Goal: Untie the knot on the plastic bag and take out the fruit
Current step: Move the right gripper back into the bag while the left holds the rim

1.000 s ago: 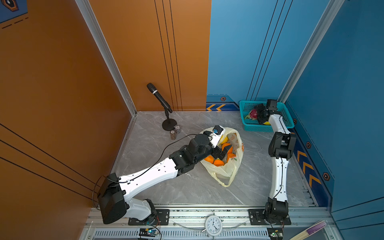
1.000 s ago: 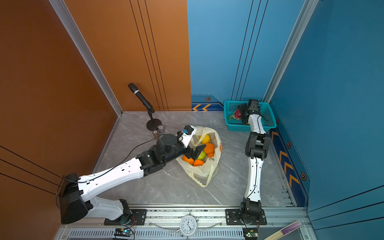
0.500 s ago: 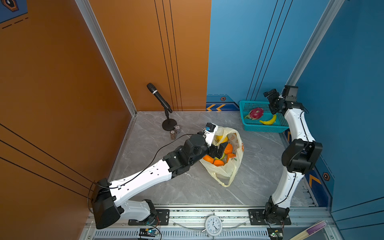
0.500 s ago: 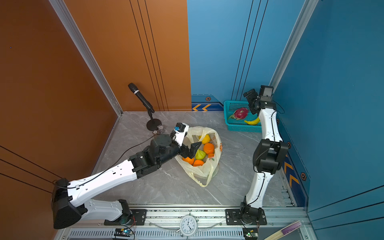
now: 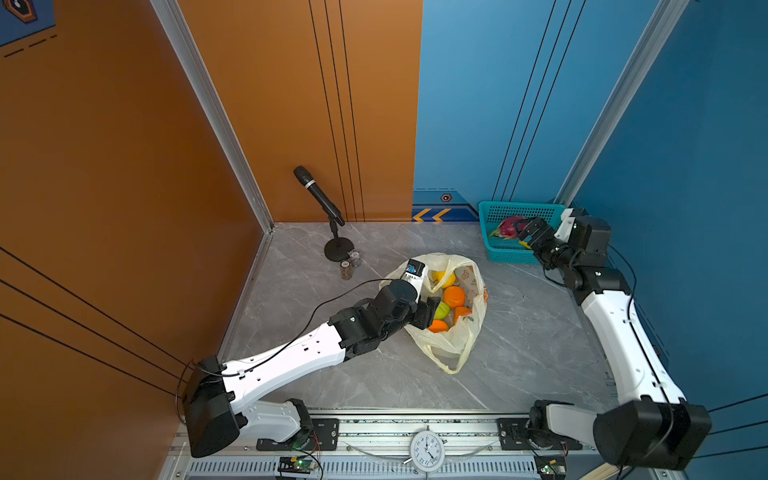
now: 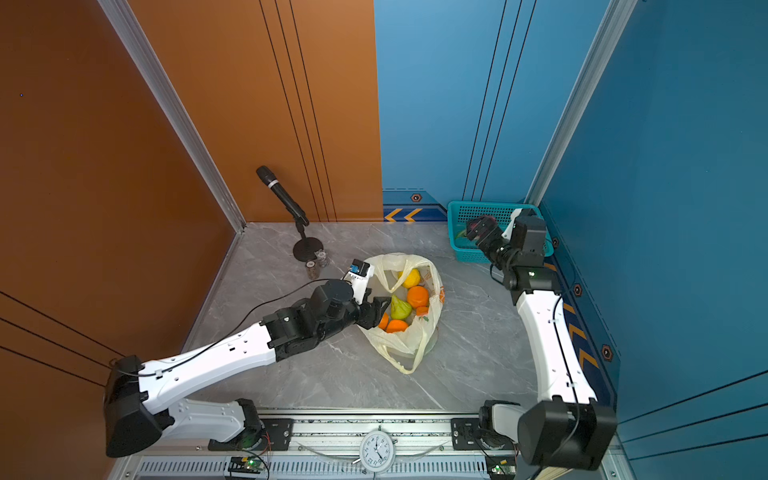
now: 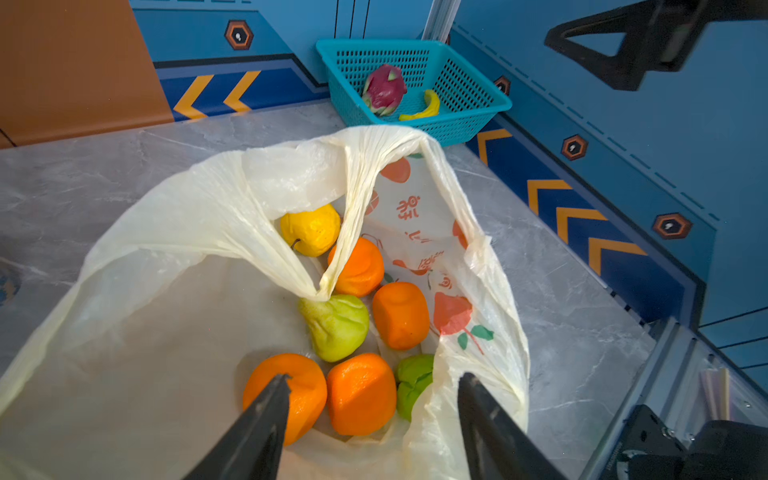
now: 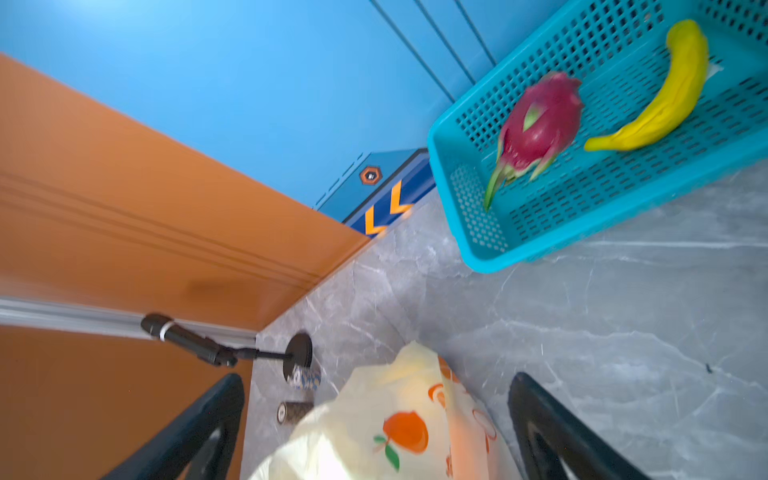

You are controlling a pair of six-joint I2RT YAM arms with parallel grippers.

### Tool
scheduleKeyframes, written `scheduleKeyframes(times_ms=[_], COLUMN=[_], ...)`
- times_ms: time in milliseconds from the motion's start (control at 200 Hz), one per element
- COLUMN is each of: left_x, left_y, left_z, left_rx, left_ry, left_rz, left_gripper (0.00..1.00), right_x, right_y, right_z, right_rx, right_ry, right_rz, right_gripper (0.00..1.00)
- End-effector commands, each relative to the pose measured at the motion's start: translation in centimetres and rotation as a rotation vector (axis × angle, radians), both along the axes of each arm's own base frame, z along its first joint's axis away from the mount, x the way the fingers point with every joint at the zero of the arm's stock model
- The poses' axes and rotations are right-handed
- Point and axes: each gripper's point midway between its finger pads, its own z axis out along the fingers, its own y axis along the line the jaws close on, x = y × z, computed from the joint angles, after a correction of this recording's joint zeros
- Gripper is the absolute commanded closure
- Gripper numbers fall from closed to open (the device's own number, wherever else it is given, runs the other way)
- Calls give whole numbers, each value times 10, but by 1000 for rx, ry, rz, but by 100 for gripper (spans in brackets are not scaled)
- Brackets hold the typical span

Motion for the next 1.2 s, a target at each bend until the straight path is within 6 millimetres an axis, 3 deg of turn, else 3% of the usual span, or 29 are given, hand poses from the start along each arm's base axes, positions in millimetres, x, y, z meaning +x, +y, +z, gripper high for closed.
scheduleKeyframes(times_ms=[0, 150, 325, 571, 601, 681, 926, 1076, 1191], left_x=[2, 14, 28, 7, -3, -14, 1, 26, 43], left_y=[8, 9, 12, 20, 25, 20, 29, 23, 23], left_z=[-34, -65, -93, -149, -165, -176, -165, -144, -141], left_rx=[103, 207, 288, 306, 319, 299, 300, 239, 231], left_ry=[80, 152, 190, 315, 340, 345, 273, 219, 218], left_rz=[40, 61, 101, 108, 97, 56, 117, 150, 189], left_gripper=[40, 44, 48, 53, 53, 52, 35, 31, 30], right_x=[-29, -71, -108, -132, -135, -141, -166, -177, -179], right_y=[17, 49, 73, 106, 109, 119, 144, 152, 152], right_z=[-10, -27, -72, -141, -148, -164, -198, -209, -211], right_rx=[-85, -168, -312, -437, -463, -523, -642, -680, -682], right_ry=[-2, 25, 133, 284, 289, 301, 318, 317, 320], right_rz=[52, 158, 237, 349, 355, 376, 471, 500, 496], right_gripper=[0, 0, 0, 0, 0, 0, 4, 6, 5])
